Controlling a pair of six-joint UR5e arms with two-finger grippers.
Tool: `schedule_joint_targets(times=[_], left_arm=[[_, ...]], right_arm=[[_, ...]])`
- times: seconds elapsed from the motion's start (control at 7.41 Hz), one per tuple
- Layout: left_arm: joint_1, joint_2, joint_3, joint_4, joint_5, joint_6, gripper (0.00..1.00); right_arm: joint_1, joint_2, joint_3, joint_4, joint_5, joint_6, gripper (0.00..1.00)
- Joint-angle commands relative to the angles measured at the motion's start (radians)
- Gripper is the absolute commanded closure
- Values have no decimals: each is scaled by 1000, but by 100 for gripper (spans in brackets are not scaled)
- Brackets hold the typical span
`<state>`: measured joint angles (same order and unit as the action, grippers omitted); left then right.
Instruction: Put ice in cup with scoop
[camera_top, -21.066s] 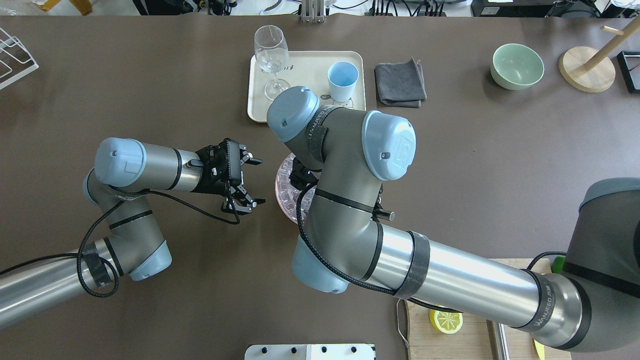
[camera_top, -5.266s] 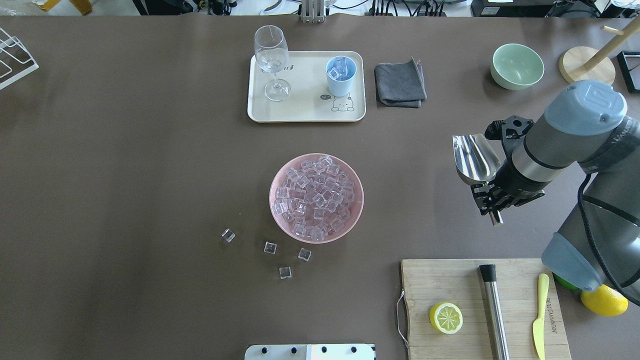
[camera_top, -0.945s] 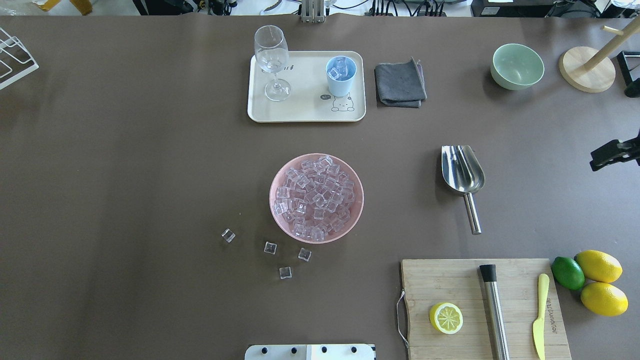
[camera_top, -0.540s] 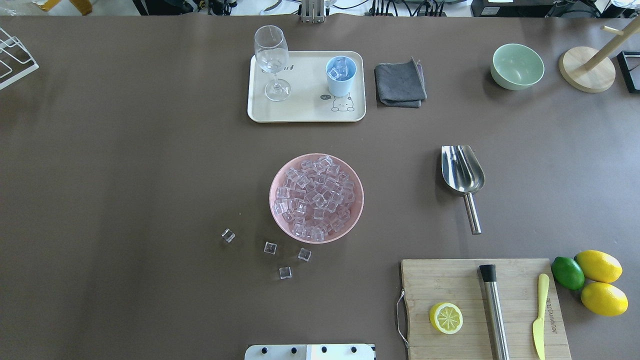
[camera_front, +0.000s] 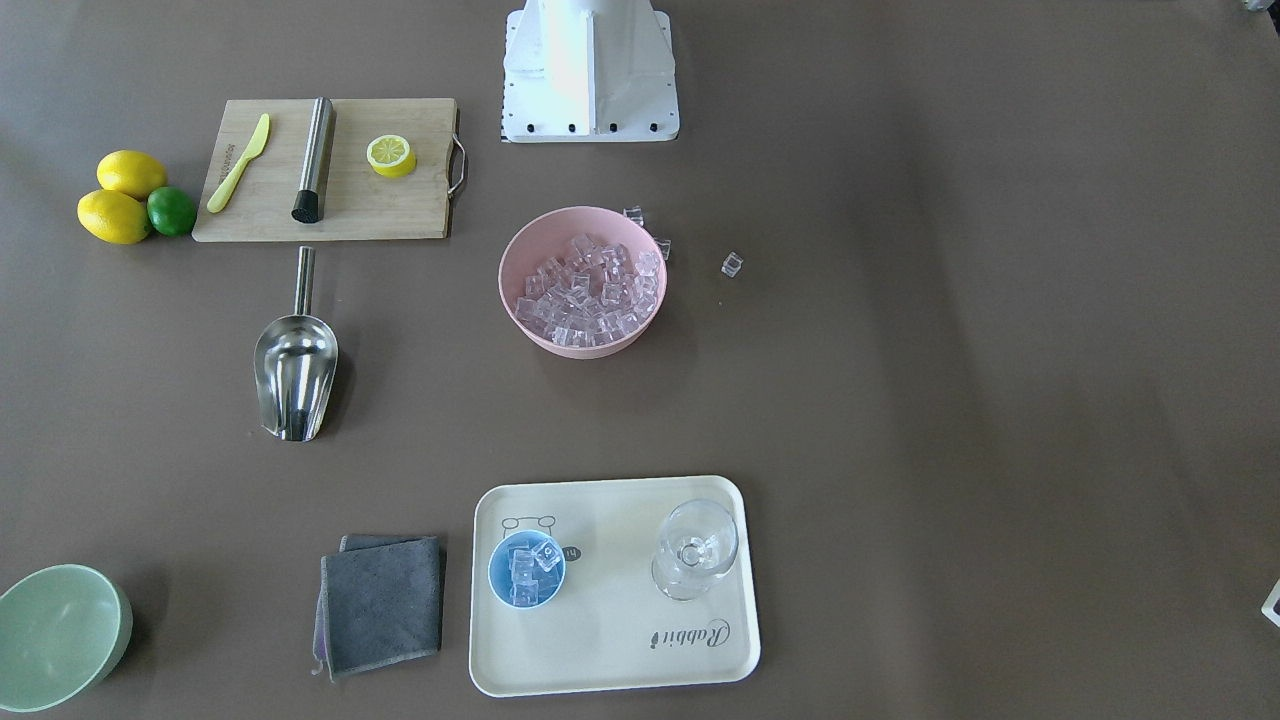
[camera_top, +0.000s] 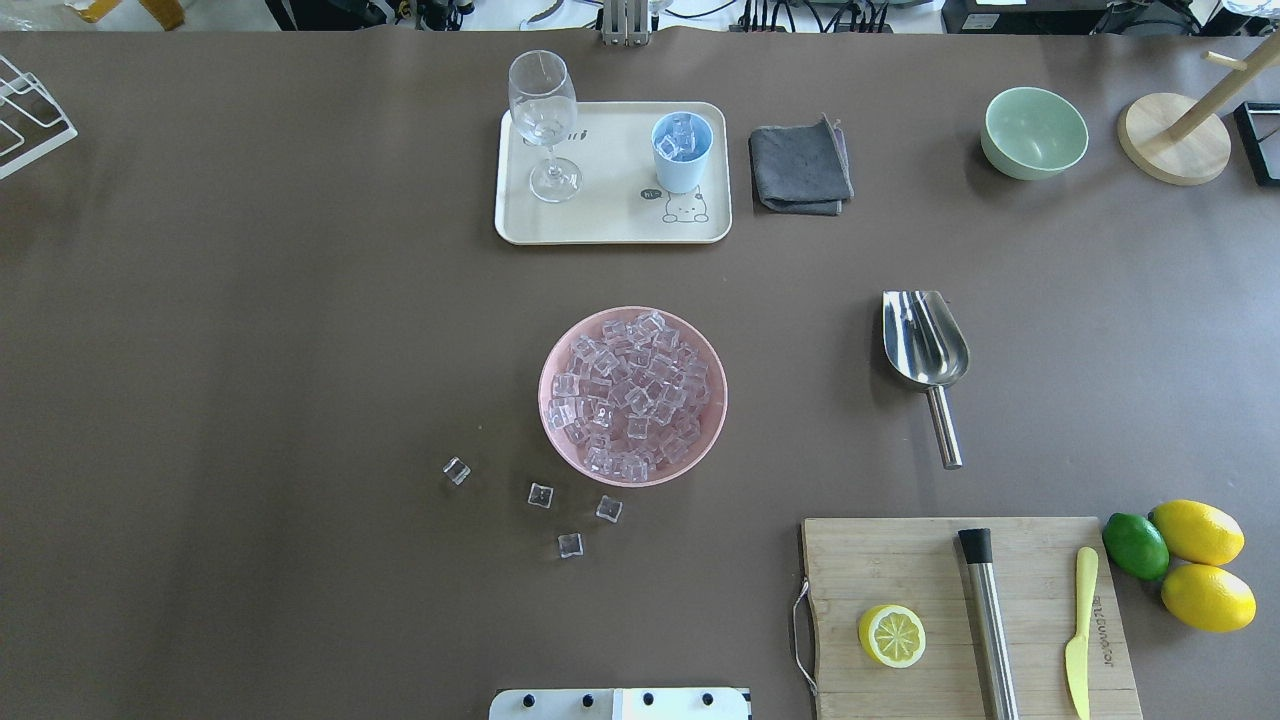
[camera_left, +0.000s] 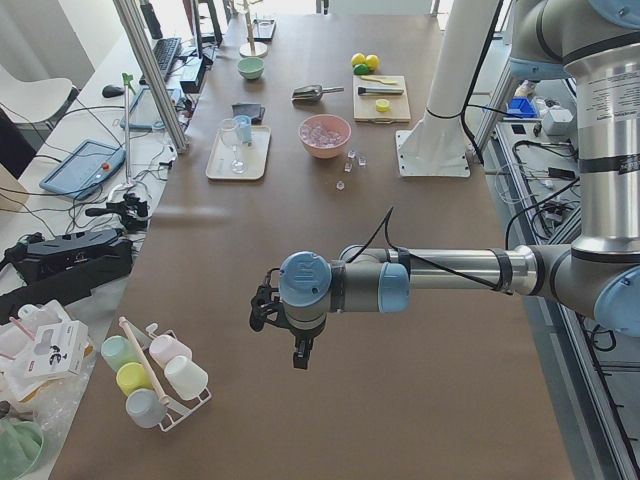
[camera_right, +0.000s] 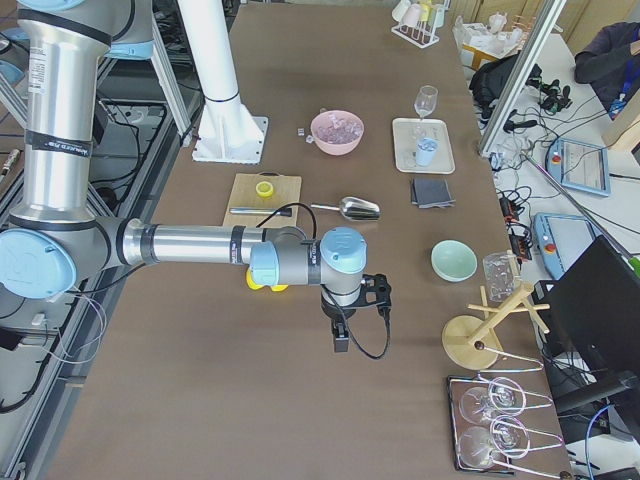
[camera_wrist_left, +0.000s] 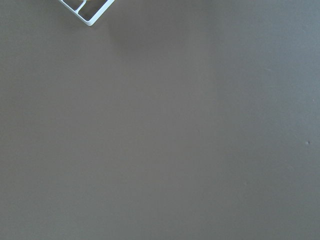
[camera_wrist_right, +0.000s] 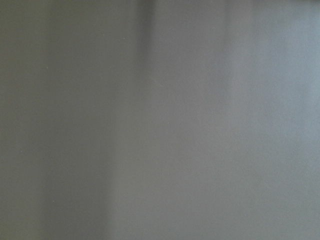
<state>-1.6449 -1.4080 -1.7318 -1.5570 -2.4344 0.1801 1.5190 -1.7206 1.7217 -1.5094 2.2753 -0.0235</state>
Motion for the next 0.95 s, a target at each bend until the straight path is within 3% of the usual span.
schedule_joint_targets(times=[0.0,0.81], left_arm=[[-3,3,0,2,2,-4,1],[-26,6,-2,69,3,-5,1]], right_arm=[[3,2,-7,0,18,2,0],[9,1,-28,0,23,1,0]])
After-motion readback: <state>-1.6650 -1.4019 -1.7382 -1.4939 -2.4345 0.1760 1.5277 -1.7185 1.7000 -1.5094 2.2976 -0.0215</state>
